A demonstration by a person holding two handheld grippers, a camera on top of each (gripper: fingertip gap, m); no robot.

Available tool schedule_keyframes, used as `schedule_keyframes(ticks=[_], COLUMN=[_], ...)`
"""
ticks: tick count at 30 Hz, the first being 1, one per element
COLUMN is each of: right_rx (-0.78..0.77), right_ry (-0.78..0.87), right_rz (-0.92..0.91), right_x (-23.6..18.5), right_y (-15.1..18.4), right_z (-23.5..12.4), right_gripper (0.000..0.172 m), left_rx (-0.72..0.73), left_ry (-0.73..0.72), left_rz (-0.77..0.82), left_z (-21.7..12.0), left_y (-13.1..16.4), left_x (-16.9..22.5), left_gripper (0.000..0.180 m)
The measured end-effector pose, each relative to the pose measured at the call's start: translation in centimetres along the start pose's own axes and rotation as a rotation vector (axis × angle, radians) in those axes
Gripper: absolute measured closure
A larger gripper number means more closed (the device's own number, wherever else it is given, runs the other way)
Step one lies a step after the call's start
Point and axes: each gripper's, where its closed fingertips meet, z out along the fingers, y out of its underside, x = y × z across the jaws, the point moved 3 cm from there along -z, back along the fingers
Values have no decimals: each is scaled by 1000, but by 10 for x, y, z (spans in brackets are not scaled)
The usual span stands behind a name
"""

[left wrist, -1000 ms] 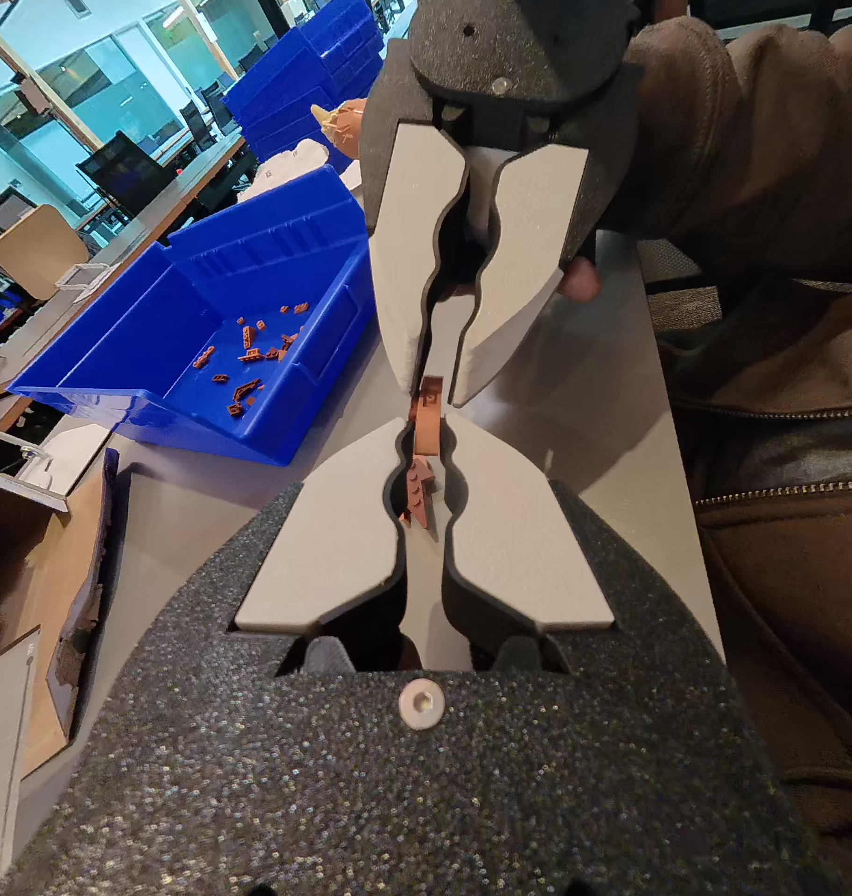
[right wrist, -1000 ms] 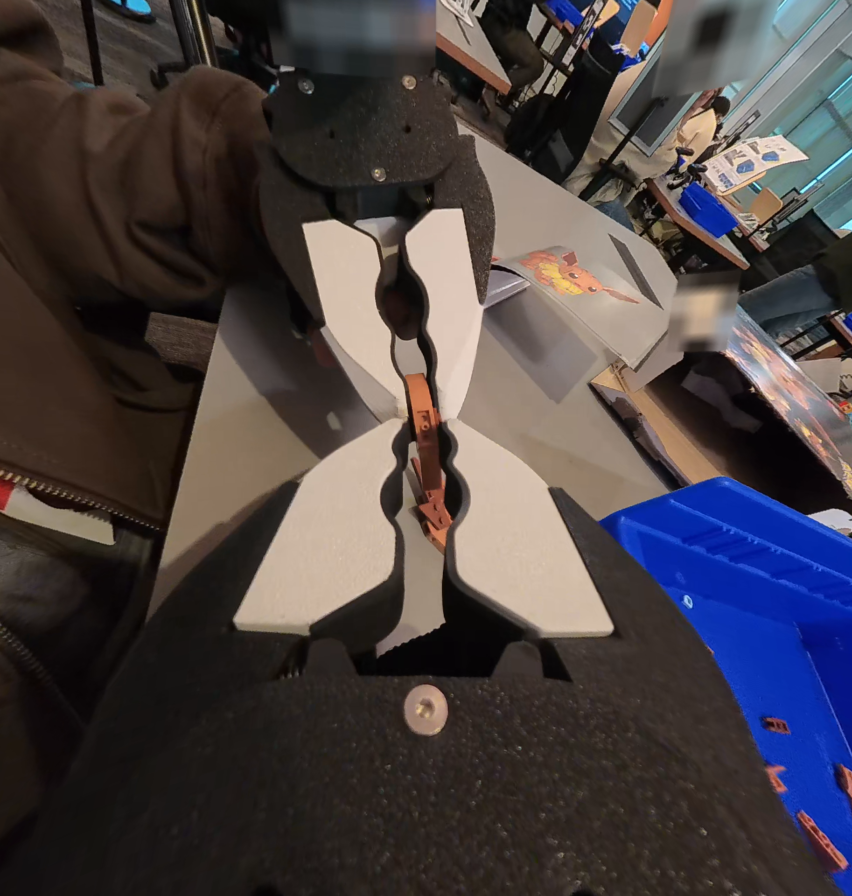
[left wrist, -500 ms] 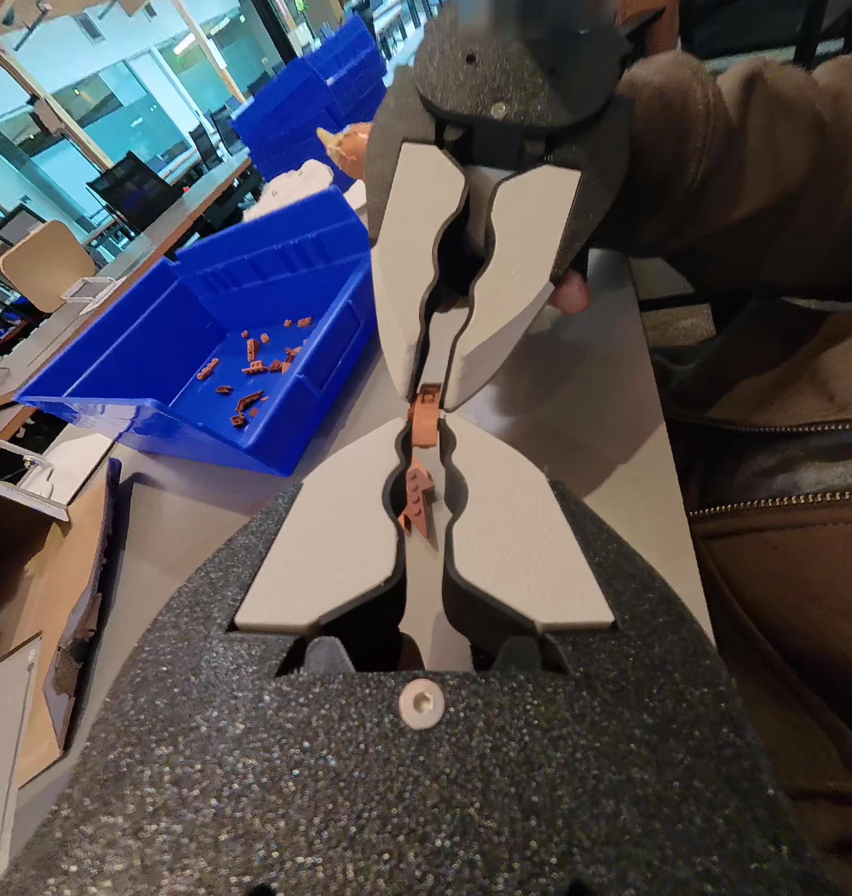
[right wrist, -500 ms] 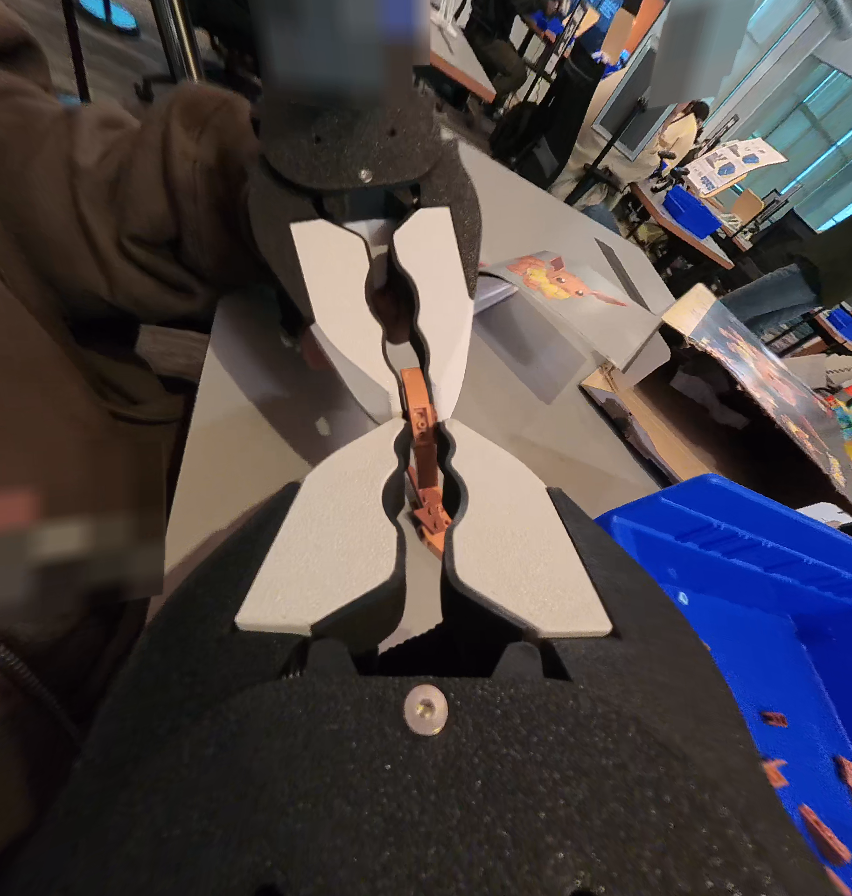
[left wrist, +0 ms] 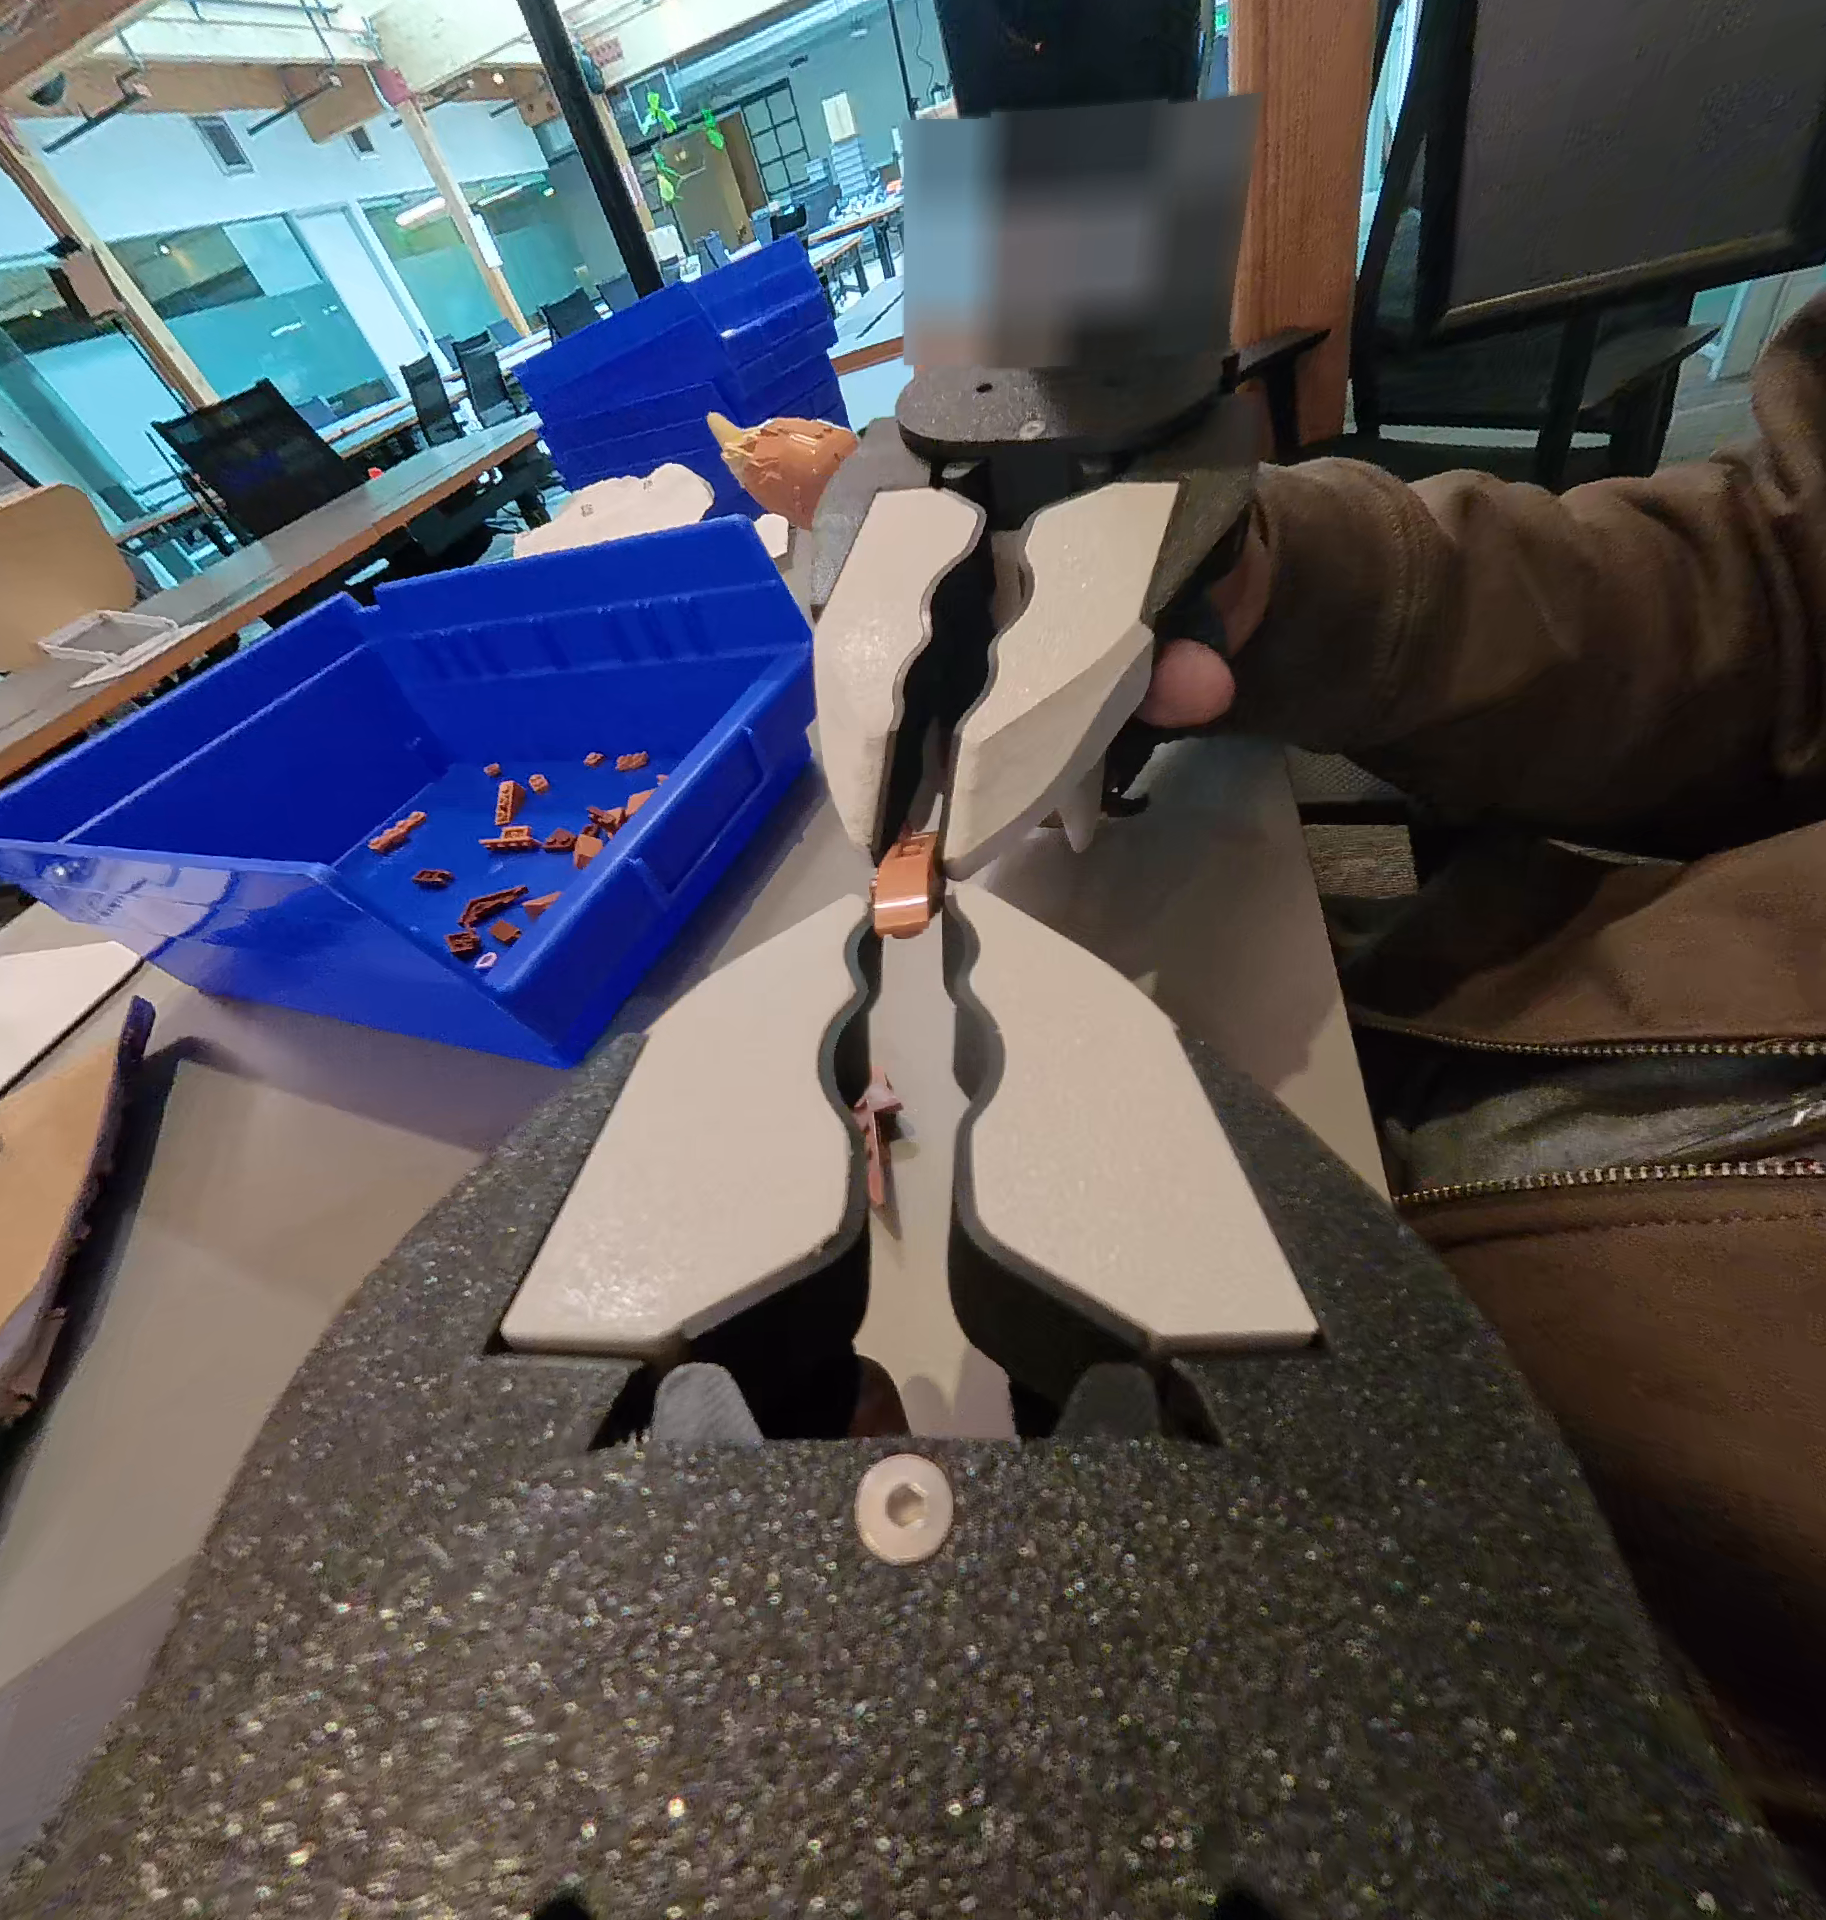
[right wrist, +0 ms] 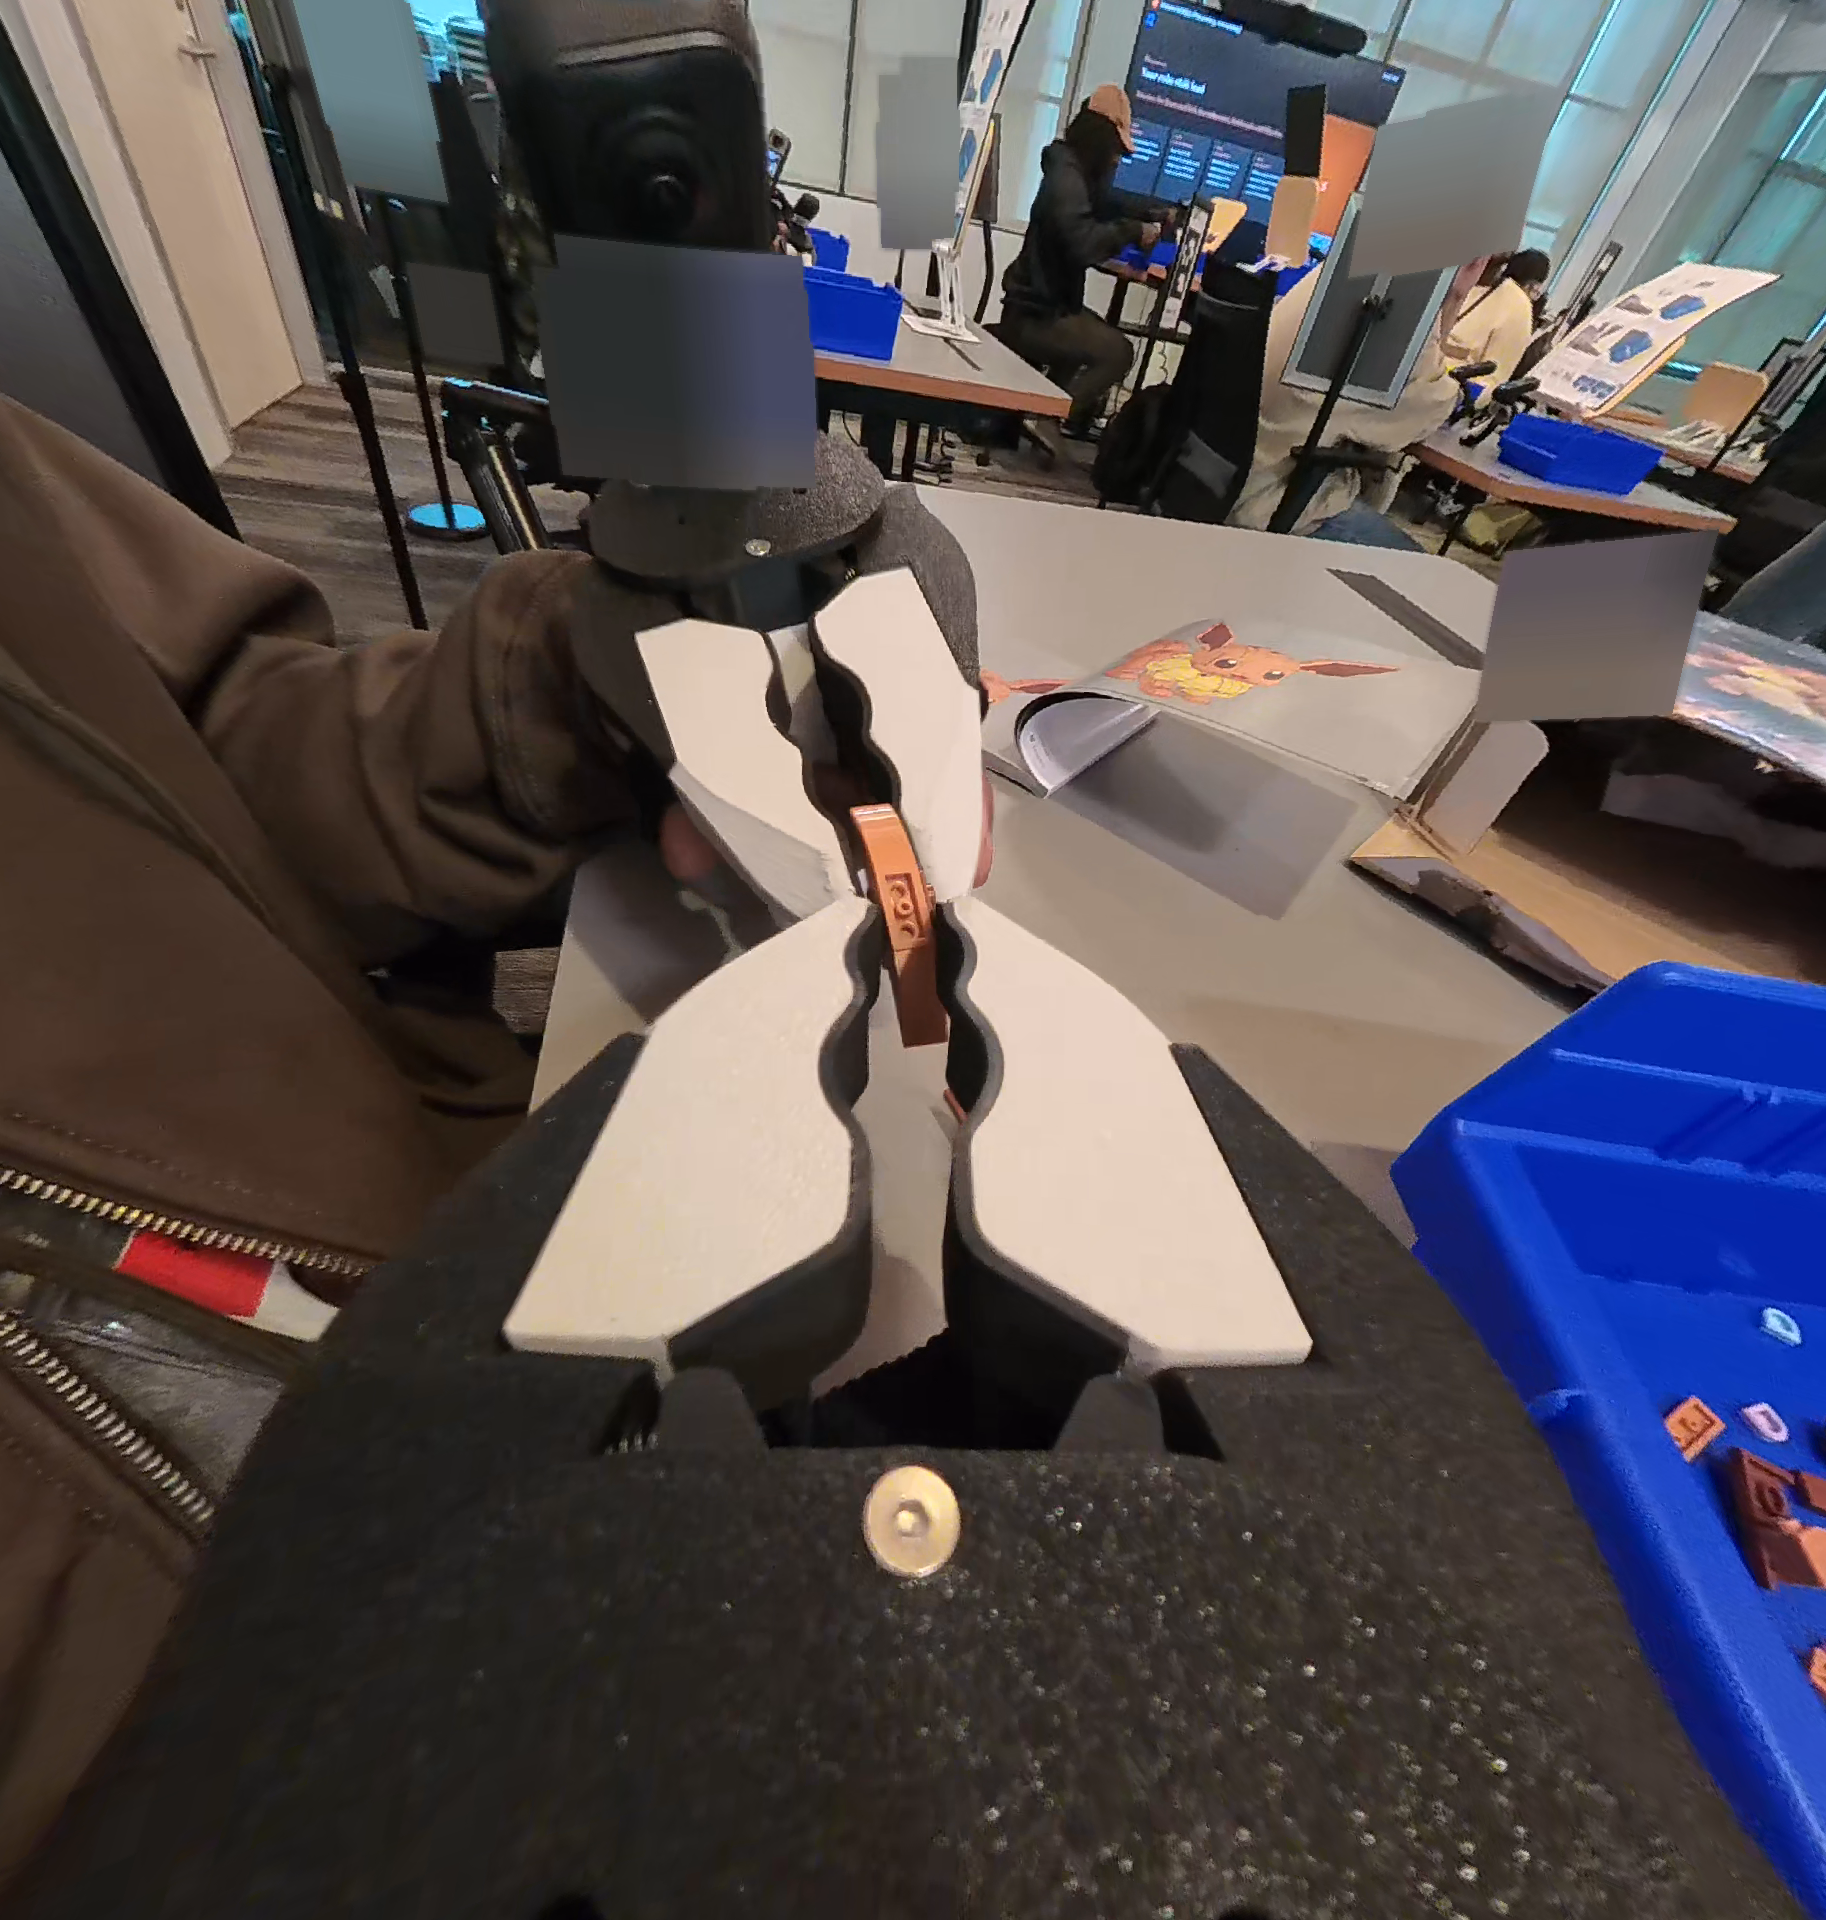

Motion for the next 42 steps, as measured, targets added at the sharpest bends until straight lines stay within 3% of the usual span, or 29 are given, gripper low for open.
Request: schedule_keyframes(ticks=[20,42], right_rx=[124,159], right_ry=[-147,-41], right_rz=[352,269], right_x=[7,12], right_y=[1,-5], right_z=[0,2], right_gripper=[163,164], left_rx=[0,124], left_ry=[-16,19], left_rz=[1,-219], left_z=[-1,-6], left_y=[-1,-7], left_x=[-3,-12], left_gripper=[171,166])
